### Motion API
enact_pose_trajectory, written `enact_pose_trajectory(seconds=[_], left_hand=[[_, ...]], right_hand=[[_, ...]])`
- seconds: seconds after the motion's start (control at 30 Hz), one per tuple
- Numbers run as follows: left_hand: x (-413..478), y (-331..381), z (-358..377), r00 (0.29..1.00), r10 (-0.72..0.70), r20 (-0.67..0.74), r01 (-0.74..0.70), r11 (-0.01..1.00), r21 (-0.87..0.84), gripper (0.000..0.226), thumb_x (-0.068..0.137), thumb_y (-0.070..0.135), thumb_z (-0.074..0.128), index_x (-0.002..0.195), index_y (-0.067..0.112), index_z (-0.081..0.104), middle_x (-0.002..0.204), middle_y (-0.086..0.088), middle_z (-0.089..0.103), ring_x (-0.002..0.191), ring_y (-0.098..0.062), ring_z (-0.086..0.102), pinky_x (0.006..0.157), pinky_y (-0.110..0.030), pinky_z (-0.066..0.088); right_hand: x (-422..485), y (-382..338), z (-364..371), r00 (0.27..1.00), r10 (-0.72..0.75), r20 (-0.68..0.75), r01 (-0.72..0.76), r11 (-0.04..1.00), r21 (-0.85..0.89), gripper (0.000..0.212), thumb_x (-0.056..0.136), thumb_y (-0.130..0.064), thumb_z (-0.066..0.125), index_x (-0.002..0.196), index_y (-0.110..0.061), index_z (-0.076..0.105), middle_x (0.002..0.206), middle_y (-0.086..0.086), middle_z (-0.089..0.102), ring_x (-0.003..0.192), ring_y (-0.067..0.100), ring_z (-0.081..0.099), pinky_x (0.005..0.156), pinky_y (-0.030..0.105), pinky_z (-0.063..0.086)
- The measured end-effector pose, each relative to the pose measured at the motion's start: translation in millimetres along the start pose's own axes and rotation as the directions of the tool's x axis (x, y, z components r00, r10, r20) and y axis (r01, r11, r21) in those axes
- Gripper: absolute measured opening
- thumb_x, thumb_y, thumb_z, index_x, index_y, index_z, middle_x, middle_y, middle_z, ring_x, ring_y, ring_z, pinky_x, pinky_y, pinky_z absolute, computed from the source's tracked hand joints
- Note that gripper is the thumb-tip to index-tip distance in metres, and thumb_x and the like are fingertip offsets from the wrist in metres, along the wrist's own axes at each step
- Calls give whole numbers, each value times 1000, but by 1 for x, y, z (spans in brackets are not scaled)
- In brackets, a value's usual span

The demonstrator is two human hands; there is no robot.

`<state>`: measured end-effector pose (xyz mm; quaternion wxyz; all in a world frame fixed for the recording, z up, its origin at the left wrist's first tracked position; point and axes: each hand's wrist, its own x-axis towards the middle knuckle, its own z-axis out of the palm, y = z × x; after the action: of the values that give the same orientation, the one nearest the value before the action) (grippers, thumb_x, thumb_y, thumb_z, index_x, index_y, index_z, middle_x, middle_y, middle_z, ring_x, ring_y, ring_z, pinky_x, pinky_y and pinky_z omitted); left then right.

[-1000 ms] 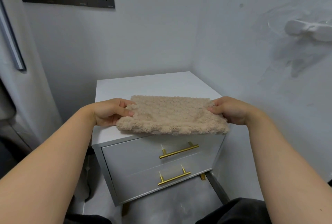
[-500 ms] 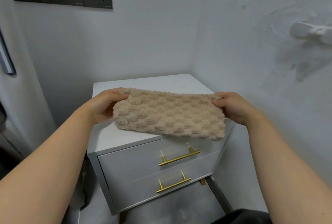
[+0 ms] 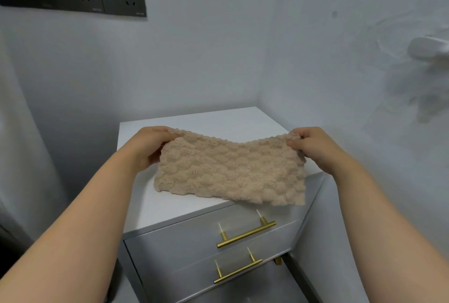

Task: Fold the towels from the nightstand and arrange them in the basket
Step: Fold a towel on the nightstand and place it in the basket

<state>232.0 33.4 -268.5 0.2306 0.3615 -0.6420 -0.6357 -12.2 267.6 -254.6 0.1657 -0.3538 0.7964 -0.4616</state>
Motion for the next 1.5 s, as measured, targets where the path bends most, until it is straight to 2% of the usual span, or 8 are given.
enact_pose_trajectory(seconds=[0.13,0.3,0.4,0.53,0.8,1.0,1.3,1.5], left_hand=[[10,-13,15,944,191,-270,-83,927,366,20,88,13,63,108,14,62,73,-5,62,50,-16,55,51,-24,46],[5,-7,31,875,483,25,-340,577,742,37,91,18,57,128,23,55,133,1,53,120,-18,50,100,-32,40],[-1,-5,49,868,334,367,-488,438,755,43,94,33,55,137,27,48,151,4,35,139,-16,29,112,-30,24],[0,-16,63,888,81,453,-460,148,875,59,98,51,35,150,29,20,158,0,20,145,-23,16,118,-38,14],[-20,15,66,942,71,328,-335,115,935,41,97,45,45,107,12,65,108,-4,66,96,-20,59,83,-32,46],[-38,37,49,914,-188,360,-227,497,837,20,94,31,56,88,19,72,83,-6,71,64,-19,68,62,-26,57],[-17,6,60,899,204,387,-437,356,826,51,98,35,46,146,22,34,152,1,33,139,-18,31,112,-33,23],[1,-26,68,916,58,398,-400,228,888,63,97,55,29,152,31,8,160,1,-1,147,-22,-2,119,-44,7]], right_hand=[[10,15,15,979,24,-201,-79,958,-274,6,86,-10,57,82,-7,61,70,5,55,67,20,53,54,25,37],[4,16,31,945,-70,-320,-87,889,-449,33,83,-10,59,116,-14,56,112,7,52,100,25,54,72,28,37],[-3,-7,27,928,-148,-343,-43,870,-492,14,85,-11,55,99,-12,61,99,5,57,84,22,54,66,28,38],[-18,-32,30,998,9,69,26,878,-478,17,87,-15,55,82,-3,66,67,6,66,52,15,53,52,23,41],[-30,-41,58,994,10,111,82,605,-792,16,88,-21,48,90,-13,62,84,-1,62,83,21,60,64,28,43],[-33,-38,68,971,31,238,170,611,-773,42,96,-43,45,125,-15,53,124,6,59,113,26,54,88,35,45],[-22,-15,61,835,-52,547,344,826,-446,51,98,-14,47,146,-29,35,159,-7,14,146,9,10,114,22,9],[-7,-3,68,986,-29,164,88,929,-361,47,100,-34,42,144,-17,38,150,3,37,135,22,38,108,32,29]])
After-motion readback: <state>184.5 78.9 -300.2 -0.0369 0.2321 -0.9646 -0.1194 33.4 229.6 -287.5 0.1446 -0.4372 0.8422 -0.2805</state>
